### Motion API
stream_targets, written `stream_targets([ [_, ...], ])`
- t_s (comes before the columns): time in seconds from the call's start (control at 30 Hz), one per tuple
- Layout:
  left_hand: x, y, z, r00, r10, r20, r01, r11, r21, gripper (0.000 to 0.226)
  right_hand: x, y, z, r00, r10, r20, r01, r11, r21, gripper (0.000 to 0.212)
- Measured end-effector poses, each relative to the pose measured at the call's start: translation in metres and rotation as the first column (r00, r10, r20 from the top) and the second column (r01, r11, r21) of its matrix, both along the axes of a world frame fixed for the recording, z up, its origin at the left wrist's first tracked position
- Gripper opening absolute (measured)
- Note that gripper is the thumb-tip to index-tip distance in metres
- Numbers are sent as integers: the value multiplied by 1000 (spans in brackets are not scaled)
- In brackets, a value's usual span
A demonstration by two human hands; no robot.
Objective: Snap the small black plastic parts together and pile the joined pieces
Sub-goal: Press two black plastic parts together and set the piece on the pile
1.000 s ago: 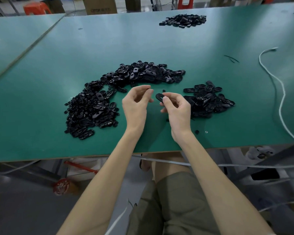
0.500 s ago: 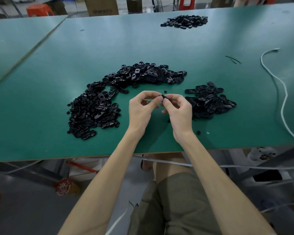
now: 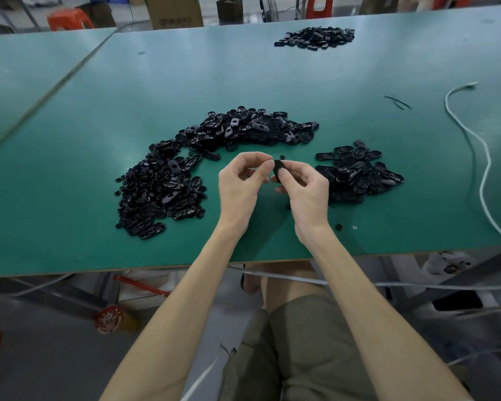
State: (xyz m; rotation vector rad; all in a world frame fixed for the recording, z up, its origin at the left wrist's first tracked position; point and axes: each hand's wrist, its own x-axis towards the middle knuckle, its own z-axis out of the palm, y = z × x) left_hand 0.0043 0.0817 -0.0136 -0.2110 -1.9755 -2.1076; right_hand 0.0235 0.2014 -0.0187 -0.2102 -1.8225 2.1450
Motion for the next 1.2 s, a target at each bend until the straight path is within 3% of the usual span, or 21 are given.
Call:
stream_targets([
  [0.3, 1, 3, 0, 999, -25, -21, 23, 997, -70, 7, -2, 1, -3, 999, -28, 35, 28, 1000, 12, 12],
  [0.8, -1, 3, -3, 999, -5, 33, 6, 999, -36, 7, 1, 1, -1, 999, 35, -19, -36, 997, -72, 24],
  [1.2, -1, 0, -2, 998, 20, 62, -20, 1000, 5, 3, 0, 2, 0, 999, 11, -39, -14, 997, -76, 19],
])
